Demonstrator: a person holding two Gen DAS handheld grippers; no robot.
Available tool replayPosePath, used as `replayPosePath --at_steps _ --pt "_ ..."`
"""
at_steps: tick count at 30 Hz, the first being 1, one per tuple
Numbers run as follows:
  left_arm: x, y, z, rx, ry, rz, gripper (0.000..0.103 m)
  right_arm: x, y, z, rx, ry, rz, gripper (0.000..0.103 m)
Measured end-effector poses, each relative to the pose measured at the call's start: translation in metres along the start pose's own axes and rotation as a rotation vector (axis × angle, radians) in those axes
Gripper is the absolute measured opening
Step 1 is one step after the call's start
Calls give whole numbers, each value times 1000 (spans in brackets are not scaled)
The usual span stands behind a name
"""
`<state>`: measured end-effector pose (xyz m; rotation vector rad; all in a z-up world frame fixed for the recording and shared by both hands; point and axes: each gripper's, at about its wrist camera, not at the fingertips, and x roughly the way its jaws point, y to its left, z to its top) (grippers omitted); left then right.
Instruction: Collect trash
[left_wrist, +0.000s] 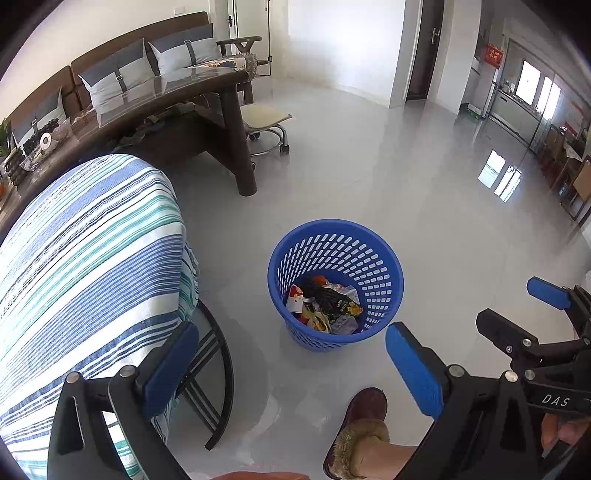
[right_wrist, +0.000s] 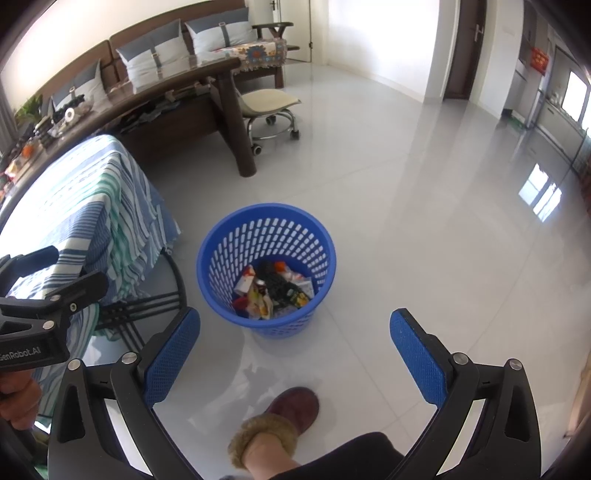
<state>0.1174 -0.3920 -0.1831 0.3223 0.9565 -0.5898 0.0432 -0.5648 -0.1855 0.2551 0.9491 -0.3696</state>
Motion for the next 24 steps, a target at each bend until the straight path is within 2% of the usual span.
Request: replayPosePath --at_steps 24 --pt "1 1 -3 7 -3 9 102 4 4 -4 8 20 1 103"
